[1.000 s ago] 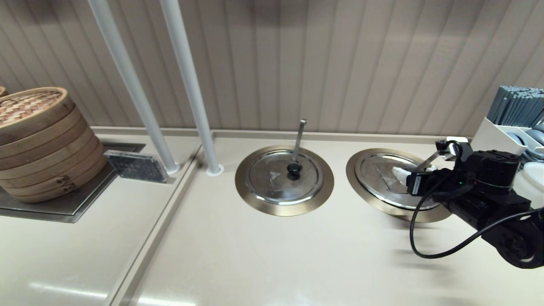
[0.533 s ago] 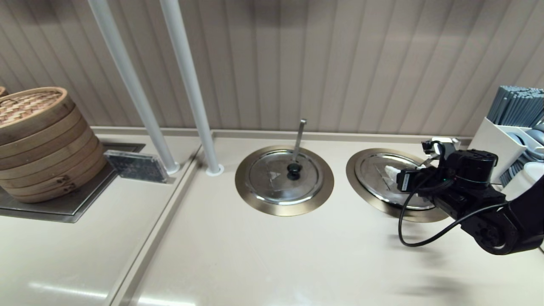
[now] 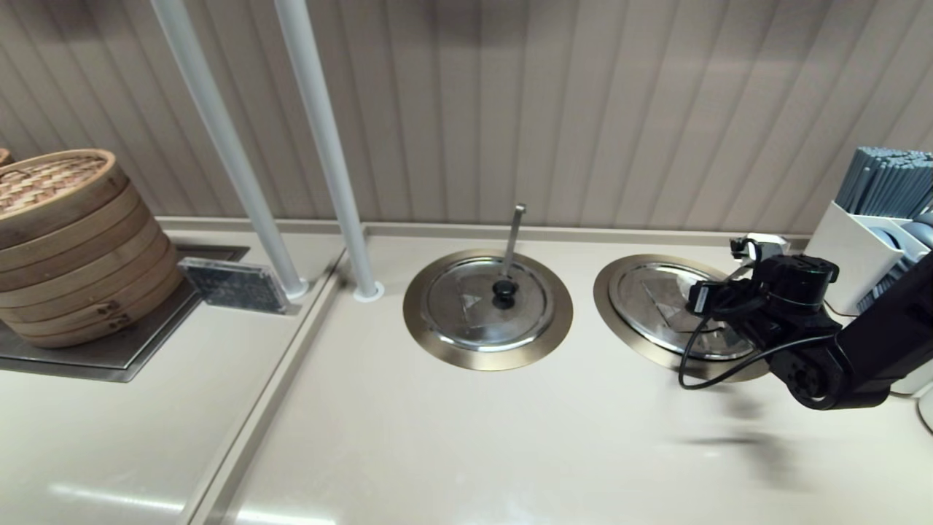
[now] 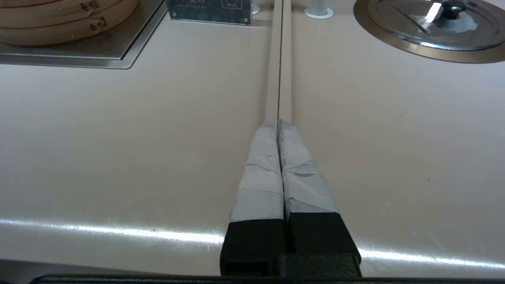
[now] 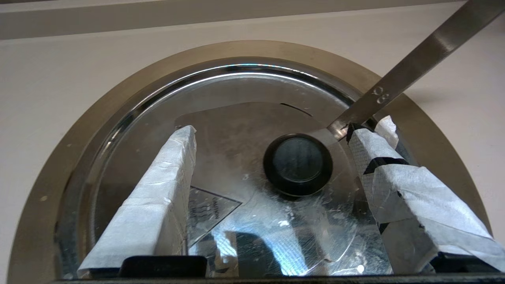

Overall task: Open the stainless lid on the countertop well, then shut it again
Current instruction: Open the lid

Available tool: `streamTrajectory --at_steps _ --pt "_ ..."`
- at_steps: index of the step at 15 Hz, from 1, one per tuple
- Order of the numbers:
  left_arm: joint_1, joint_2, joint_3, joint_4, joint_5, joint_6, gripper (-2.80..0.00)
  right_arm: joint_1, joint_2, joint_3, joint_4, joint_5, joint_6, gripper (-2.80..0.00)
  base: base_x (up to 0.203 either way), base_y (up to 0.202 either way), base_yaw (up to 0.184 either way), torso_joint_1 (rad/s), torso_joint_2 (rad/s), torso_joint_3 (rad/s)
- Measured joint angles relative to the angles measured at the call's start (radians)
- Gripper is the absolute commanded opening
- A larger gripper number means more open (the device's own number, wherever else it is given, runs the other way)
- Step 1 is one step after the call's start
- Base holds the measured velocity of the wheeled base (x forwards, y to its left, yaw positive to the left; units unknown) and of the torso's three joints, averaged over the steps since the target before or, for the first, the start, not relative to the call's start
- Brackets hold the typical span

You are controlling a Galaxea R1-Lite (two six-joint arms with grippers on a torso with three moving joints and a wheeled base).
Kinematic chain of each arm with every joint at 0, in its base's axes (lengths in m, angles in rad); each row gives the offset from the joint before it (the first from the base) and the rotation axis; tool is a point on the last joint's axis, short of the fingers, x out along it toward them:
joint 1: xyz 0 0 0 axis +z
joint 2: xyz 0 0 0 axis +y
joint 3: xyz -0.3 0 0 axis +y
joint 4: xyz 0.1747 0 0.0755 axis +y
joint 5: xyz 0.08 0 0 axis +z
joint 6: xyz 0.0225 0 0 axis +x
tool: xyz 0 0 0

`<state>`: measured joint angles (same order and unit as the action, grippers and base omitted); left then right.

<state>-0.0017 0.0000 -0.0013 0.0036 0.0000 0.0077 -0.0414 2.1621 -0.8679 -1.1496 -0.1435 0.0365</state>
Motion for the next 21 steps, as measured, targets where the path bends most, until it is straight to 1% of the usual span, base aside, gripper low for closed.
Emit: streamTrajectory --at_steps 11,14,21 --pt "0.0 0.0 0.0 0.0 0.0 0.0 -2.8 -0.052 0.158 -0.202 0.004 0.017 0.013 0.0 0.0 0.0 0.0 0.0 0.0 0.0" --pt "0.0 0.0 0.0 0.0 0.0 0.0 -2.8 -0.06 0.179 -0.215 0.002 0.03 0.018 0.0 0.0 0.0 0.0 0.0 0.0 0.0" --pt "0.0 0.0 0.0 0.0 0.0 0.0 -2.8 -0.056 0.189 -0.212 0.005 0.029 0.038 0.0 0.0 0.0 0.0 0.0 0.0 0.0"
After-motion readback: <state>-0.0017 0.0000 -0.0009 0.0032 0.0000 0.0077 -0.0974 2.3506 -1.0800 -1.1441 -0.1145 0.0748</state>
